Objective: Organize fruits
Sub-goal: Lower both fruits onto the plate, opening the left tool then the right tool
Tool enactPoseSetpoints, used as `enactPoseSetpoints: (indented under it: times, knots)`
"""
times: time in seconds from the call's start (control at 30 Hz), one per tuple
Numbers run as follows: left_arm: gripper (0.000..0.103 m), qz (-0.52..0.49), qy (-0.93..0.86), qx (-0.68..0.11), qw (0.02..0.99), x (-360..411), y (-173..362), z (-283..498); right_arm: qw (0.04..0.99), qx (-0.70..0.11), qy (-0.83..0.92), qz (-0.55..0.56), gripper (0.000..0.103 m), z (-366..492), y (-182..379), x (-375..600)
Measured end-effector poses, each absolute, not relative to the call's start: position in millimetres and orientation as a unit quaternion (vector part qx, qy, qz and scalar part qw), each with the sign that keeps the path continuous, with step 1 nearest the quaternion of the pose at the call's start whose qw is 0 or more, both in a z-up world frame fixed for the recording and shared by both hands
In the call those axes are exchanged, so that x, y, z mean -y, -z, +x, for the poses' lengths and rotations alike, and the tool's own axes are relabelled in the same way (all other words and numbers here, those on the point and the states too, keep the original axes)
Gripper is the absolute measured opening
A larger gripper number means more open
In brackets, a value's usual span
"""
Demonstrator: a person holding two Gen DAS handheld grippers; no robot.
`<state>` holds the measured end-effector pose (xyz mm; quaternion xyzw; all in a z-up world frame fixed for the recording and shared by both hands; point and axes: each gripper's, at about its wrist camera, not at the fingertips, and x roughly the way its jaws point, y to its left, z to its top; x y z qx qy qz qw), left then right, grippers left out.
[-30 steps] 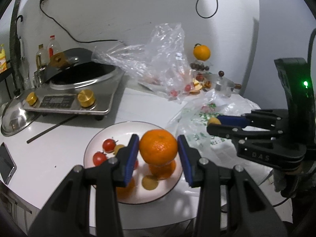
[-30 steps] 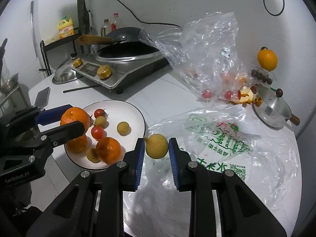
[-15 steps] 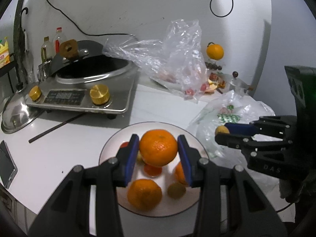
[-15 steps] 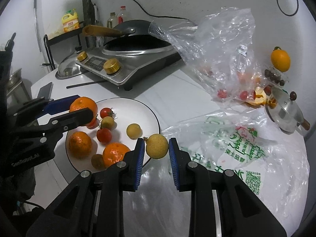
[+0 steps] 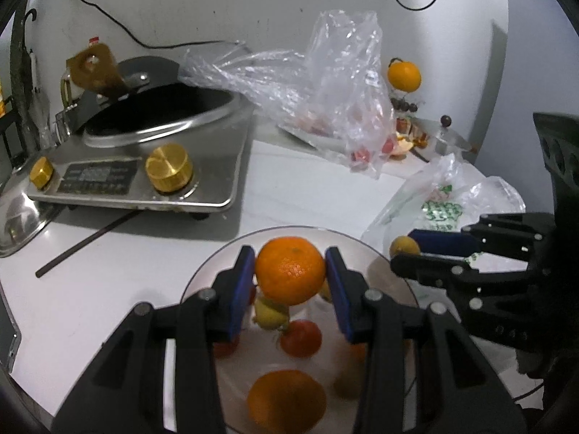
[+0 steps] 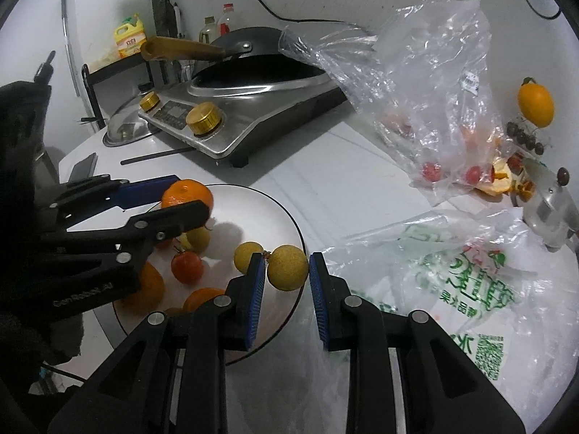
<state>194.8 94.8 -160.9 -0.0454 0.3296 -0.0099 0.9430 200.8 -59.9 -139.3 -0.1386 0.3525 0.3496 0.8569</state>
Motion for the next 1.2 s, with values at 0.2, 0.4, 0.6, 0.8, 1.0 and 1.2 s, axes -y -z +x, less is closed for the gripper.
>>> enactPoseSetpoints:
  times: [0.2,0.4,0.6,0.8,1.0,1.2]
  knots:
    - [0.041,-0.046,0.023,-0.358,0.932,-93.1,167.2,215.1,0.852,-0.355,-0.362,-0.132,0.027,210.5,144.8,57.1]
    - [0.041,-0.050,0.023,-0.386,0.921,-92.8,175.5,231.0,0.848,-0.359,-0.369,-0.121,0.027,220.7,149.8,58.1]
    - [0.041,-0.051,0.019,-0.398,0.916,-92.9,184.4,235.1,0.847,-0.361,-0.372,-0.120,0.027,224.4,152.3,61.1]
    - [0.042,-0.047,0.015,-0.408,0.912,-91.8,186.7,235.7,0.846,-0.360,-0.375,-0.121,0.027,220.6,152.3,61.5]
    - [0.043,-0.041,0.018,-0.408,0.912,-90.5,185.3,234.0,0.845,-0.356,-0.378,-0.127,0.027,214.3,150.0,60.2]
    - [0.052,-0.041,0.019,-0.398,0.916,-90.4,179.9,231.4,0.845,-0.354,-0.379,-0.130,0.027,212.3,149.5,59.1]
